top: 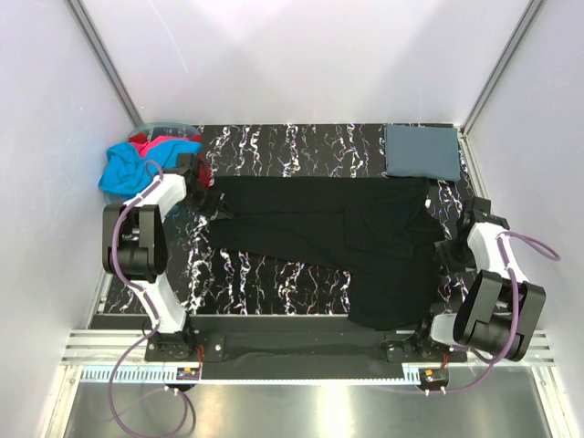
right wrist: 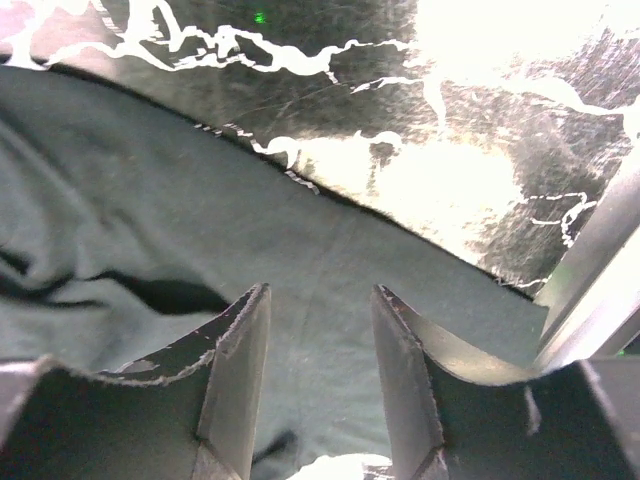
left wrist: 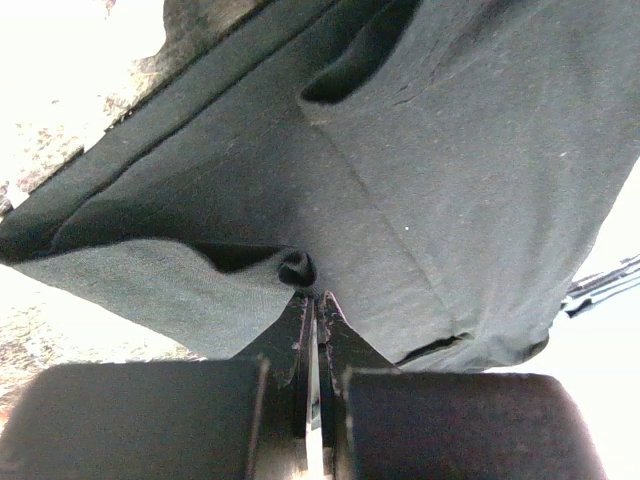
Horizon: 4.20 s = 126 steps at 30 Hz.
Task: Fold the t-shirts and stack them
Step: Fold the tshirt
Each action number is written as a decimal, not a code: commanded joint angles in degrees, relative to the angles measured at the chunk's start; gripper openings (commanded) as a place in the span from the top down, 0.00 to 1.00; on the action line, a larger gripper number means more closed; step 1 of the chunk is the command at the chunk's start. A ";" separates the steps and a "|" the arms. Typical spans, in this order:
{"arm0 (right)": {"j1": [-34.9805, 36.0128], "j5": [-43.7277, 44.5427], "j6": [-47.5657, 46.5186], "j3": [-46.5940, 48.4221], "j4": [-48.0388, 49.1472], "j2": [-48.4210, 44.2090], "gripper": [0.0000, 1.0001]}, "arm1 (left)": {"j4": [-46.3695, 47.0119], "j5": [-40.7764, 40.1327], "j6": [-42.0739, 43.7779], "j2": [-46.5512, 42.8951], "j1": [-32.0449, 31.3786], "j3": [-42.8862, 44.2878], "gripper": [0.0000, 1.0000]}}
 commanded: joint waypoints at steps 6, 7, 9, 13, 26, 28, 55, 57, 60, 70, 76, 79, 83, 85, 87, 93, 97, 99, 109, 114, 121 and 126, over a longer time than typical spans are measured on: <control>-0.75 3.73 -3.58 -1.29 5.76 6.75 0.50 | 3.09 4.09 0.80 -0.21 0.29 -1.44 1.00; -0.84 3.64 -4.19 -1.47 6.47 7.11 0.50 | 3.09 4.18 0.80 -0.03 0.20 -1.61 1.00; -0.84 3.02 -4.55 -2.87 8.40 8.24 0.51 | 3.26 4.09 0.62 0.06 0.20 -1.70 1.00; -0.93 3.55 -4.02 -5.34 11.04 9.74 0.52 | 3.35 4.44 0.71 -0.03 0.29 -1.70 1.00; -1.01 4.07 -7.09 -5.87 12.02 5.89 1.00 | 3.44 -0.47 1.15 -3.36 0.20 -1.79 1.00; -1.01 4.43 -8.41 -5.17 10.79 3.34 1.00 | 3.35 -1.97 0.89 -4.42 0.20 -2.13 1.00; -0.93 -2.08 -18.00 21.55 6.21 12.99 1.00 | 2.82 -11.29 -4.21 -4.87 -0.15 -1.00 1.00; -0.93 -3.04 -18.70 23.30 6.92 15.98 1.00 | 2.91 -11.64 -4.21 -3.73 -0.41 -0.73 1.00; -0.67 -7.25 -21.41 24.72 8.76 19.67 1.00 | 2.74 -12.60 -3.95 -2.41 -0.76 -0.21 1.00; 0.21 -7.00 -23.10 28.14 9.91 25.39 1.00 | 1.24 -14.89 -4.21 -0.12 -1.64 1.11 1.00; 1.18 -6.82 -22.83 30.86 9.91 27.67 1.00 | 0.01 -17.70 -3.95 0.49 -1.64 2.52 1.00; 1.18 -7.52 -22.92 32.18 9.55 29.61 1.00 | -0.52 -17.88 -2.98 1.63 -1.64 3.75 1.00; 1.44 -8.23 -22.83 32.80 9.55 31.36 1.00 | -1.04 -17.79 -2.81 2.43 -1.82 4.37 1.00; 1.45 -8.14 -22.92 32.54 9.55 31.54 0.98 | -1.13 -17.53 -2.54 2.87 -1.82 4.37 0.99; 1.45 -7.53 -23.09 32.28 8.94 32.24 0.92 | -1.92 -17.62 -2.02 2.78 -1.99 4.72 0.82; 1.45 -6.21 -24.24 33.94 7.27 30.85 0.64 | -4.82 -21.74 -1.49 -1.78 -2.17 4.54 0.66; 1.45 -5.33 -22.84 33.86 6.22 24.97 0.55 | -5.18 -27.27 -0.26 -7.92 -3.66 4.45 0.66; 1.45 -7.25 -22.22 33.07 5.52 22.94 0.53 | -5.09 -30.96 2.19 -8.56 -5.94 5.77 0.66; 6.89 -20.53 -18.18 17.70 1.03 9.51 0.53 | -4.21 -26.50 10.82 -4.43 -12.18 9.64 0.67; 11.10 -19.31 -12.47 7.77 0.41 3.25 0.53 | -1.84 -23.86 11.34 -2.94 -15.44 8.06 0.67; 11.73 -14.21 -8.24 0.29 5.07 3.67 0.53 | -1.05 -21.04 11.17 0.76 -16.32 7.88 0.67; 11.73 -10.43 -8.15 -1.65 9.46 5.09 0.53 | -0.69 -21.75 11.08 3.13 -16.32 7.79 0.67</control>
